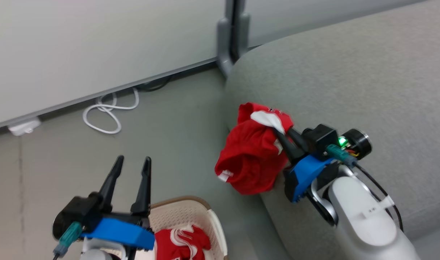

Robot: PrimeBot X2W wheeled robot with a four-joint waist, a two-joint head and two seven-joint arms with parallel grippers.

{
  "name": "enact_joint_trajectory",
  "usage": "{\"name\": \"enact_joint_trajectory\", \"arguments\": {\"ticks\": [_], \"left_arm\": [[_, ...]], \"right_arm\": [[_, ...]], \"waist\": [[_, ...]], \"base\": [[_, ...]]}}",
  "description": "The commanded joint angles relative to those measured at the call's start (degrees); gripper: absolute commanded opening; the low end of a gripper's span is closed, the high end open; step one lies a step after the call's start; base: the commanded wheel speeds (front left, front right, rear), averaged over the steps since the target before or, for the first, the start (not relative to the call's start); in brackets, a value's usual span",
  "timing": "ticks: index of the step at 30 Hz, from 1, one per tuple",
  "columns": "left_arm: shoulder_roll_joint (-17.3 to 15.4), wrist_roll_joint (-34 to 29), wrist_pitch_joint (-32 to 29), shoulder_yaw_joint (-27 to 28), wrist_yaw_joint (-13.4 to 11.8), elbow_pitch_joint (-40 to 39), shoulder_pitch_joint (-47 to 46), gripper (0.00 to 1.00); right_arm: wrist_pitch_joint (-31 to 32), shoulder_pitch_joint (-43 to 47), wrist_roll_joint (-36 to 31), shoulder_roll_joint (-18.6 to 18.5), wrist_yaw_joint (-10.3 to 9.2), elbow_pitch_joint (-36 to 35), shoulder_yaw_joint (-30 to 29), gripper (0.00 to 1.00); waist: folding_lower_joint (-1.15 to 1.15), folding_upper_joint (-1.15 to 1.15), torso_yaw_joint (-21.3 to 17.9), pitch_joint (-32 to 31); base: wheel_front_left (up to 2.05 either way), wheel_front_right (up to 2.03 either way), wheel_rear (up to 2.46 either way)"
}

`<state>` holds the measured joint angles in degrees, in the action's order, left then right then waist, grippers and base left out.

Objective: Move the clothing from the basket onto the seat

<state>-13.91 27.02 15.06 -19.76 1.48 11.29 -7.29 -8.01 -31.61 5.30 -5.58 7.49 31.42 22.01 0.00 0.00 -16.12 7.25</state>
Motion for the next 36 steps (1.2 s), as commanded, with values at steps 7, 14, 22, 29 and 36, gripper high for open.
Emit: {"name": "enact_joint_trajectory", "arguments": {"ticks": [7, 14, 22, 29, 36], "left_arm": [[1.62, -5.09, 0.16, 6.15, 1.71, -2.70, 3.85, 1.00], [0.89, -7.49, 0.16, 6.57, 4.19, -2.00, 3.70, 1.00], [0.72, -8.51, 0.17, 6.53, 4.99, 0.19, 2.11, 1.00], [-0.04, -9.09, 0.15, 6.39, 5.22, 0.15, 0.90, 1.00], [-2.55, -9.73, -1.77, 6.94, 5.13, -2.08, -1.64, 1.00]], "right_arm": [[5.98, 9.28, -2.23, -0.12, 0.01, -16.40, -7.73, 0.00], [8.99, 14.53, -2.99, 0.79, 0.01, -24.10, -11.82, 0.00], [10.20, 16.94, -3.21, 1.62, 0.01, -27.84, -13.63, 0.00], [11.19, 9.52, -1.26, 0.49, 0.01, -29.13, -13.72, 0.00], [14.12, -7.00, 6.47, -4.08, -0.01, -25.80, -16.46, 0.00]], "waist": [[0.00, 0.00, -7.34, 0.55], [0.00, 0.00, -9.73, 1.84], [0.00, 0.00, -10.43, 3.42], [0.00, 0.00, -10.38, 7.25], [0.00, 0.00, -10.00, 14.79]], "base": [[0.00, 0.00, 0.00], [0.00, 0.00, 0.00], [0.00, 0.00, 0.00], [0.00, 0.00, 0.00], [0.00, 0.00, 0.00]]}}
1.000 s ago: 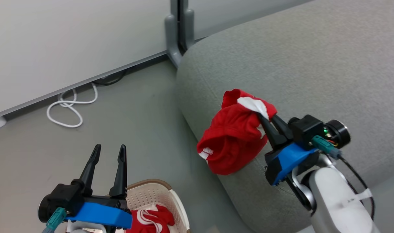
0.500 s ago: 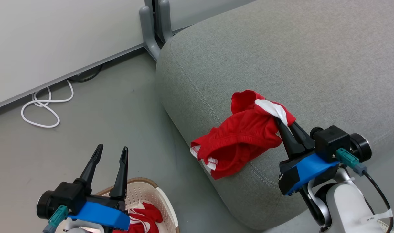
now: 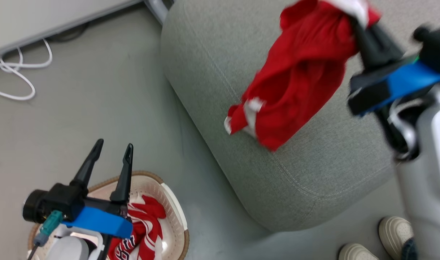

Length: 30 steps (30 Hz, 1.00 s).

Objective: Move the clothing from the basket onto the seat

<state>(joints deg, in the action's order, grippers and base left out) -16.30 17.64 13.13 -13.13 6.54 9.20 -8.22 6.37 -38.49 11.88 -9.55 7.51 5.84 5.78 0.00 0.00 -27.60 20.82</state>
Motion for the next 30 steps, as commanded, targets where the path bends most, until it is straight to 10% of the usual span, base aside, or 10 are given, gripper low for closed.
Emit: {"name": "enact_joint_trajectory", "arguments": {"ticks": [1, 12, 22, 24, 25, 30], "left_arm": [[-0.69, -0.38, -0.33, 0.34, 0.09, -0.63, -1.21, 1.00], [-5.95, -1.49, -4.92, 0.83, 0.15, -9.05, -6.42, 1.00], [-5.19, -1.57, -3.88, -0.84, -0.06, -10.35, -8.38, 1.00], [-4.82, -1.36, -3.35, -1.32, -0.01, -9.67, -8.60, 1.00], [-4.62, -1.22, -3.18, -1.41, -0.03, -9.33, -8.68, 1.00], [-3.64, -0.56, -1.72, -1.89, -0.08, -6.82, -8.24, 1.00]], "right_arm": [[0.45, -2.39, 0.35, -1.34, -0.02, 0.29, -0.58, 0.00], [0.03, -24.49, 0.55, -9.15, -0.02, 11.97, -15.75, 0.00], [-0.49, -24.49, -3.81, -8.65, -0.02, 29.98, -25.55, 0.00], [-0.66, -23.98, -4.80, -8.98, -0.02, 33.09, -26.47, 0.47], [-0.86, -23.71, -5.05, -8.93, -0.02, 34.56, -26.93, 0.96], [-1.75, -22.23, -7.65, -9.21, -0.02, 39.74, -28.28, 1.00]], "waist": [[0.00, 0.00, 1.67, 2.55], [0.00, 0.00, 6.14, 15.70], [0.00, 0.00, 11.41, 19.61], [0.00, 0.00, 12.19, 19.32], [0.00, 0.00, 12.50, 19.12], [0.00, 0.00, 13.53, 16.66]], "base": [[0.00, 0.00, 0.00], [0.00, 0.00, 0.00], [0.00, 0.00, 0.00], [0.00, 0.00, 0.00], [0.00, 0.00, 0.00], [0.00, 0.00, 0.00]]}}
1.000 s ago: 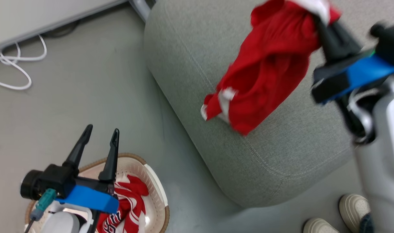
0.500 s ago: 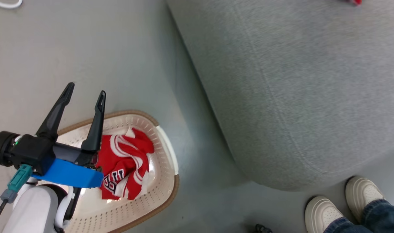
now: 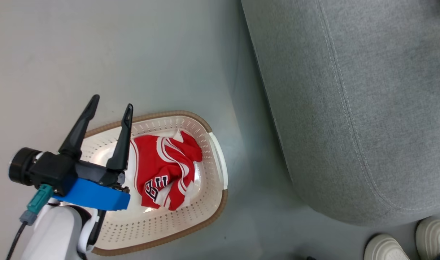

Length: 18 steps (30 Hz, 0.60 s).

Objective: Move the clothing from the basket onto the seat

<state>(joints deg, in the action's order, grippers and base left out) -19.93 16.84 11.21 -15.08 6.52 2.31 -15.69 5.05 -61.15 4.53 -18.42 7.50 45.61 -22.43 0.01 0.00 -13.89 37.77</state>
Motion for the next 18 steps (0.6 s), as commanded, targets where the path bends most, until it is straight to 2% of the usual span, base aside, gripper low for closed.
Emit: {"name": "enact_joint_trajectory", "arguments": {"ticks": [1, 9, 13, 18], "left_arm": [[0.28, 0.30, 0.63, -0.12, -0.04, 0.78, -0.64, 1.00], [4.25, 2.04, 3.40, -1.28, 0.17, 7.60, 2.16, 1.00], [6.35, 2.91, 3.90, -0.83, 0.21, 10.57, 4.10, 1.00], [8.90, 3.71, 4.01, 1.76, -0.45, 11.63, 7.21, 1.00]], "right_arm": [[-0.81, 0.91, -0.78, -0.26, 0.00, 0.61, 0.19, 1.00], [-4.63, 8.46, -1.51, 1.56, -0.01, 2.27, 2.29, 1.00], [-5.76, 14.69, -2.20, 3.00, 0.00, 0.26, 5.13, 1.00], [-7.74, 23.89, -2.20, 4.45, -0.01, -5.63, 9.39, 1.00]], "waist": [[-0.01, 0.00, 0.02, -1.12], [-0.01, 0.00, 1.21, -11.97], [-0.01, 0.00, 1.95, -18.16], [-0.01, 0.00, 3.48, -24.38]], "base": [[0.00, 0.00, 0.00], [0.00, 0.00, 0.00], [0.00, 0.00, 0.00], [0.00, 0.00, 0.00]]}}
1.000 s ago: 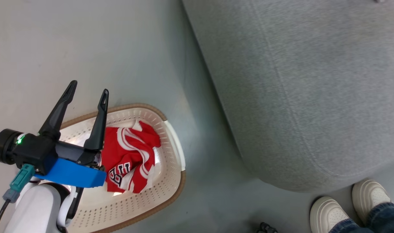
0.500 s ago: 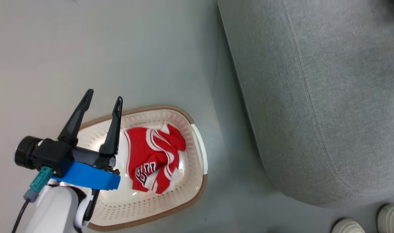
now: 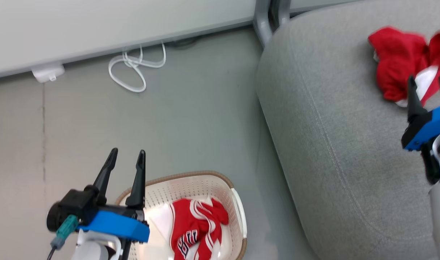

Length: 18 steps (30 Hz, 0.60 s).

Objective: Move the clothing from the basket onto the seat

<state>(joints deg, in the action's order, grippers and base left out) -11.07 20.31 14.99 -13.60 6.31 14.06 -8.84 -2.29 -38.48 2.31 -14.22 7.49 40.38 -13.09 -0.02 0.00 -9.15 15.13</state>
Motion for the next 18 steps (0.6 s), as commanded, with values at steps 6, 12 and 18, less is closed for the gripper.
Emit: {"name": "enact_joint_trajectory", "arguments": {"ticks": [6, 12, 18], "left_arm": [[1.92, -0.31, 0.26, 3.19, -0.43, 0.30, 4.32, 1.00], [3.11, -0.95, 0.26, 6.18, -0.28, 1.14, 7.48, 1.00], [3.75, -1.60, 0.27, 8.13, 0.07, 2.42, 9.27, 1.00]], "right_arm": [[-3.12, 10.96, 0.37, 3.03, 0.01, -8.92, 2.64, 1.00], [-4.60, 21.69, -0.30, 6.88, 0.01, -20.18, 6.01, 1.00], [-4.23, 30.69, -0.82, 9.40, 0.01, -28.90, 8.80, 1.00]], "waist": [[0.02, 0.00, 1.30, -6.18], [0.02, 0.00, 4.88, -9.57], [0.02, 0.00, 8.47, -12.12]], "base": [[0.00, 0.00, 0.00], [0.00, 0.00, 0.00], [0.00, 0.00, 0.00]]}}
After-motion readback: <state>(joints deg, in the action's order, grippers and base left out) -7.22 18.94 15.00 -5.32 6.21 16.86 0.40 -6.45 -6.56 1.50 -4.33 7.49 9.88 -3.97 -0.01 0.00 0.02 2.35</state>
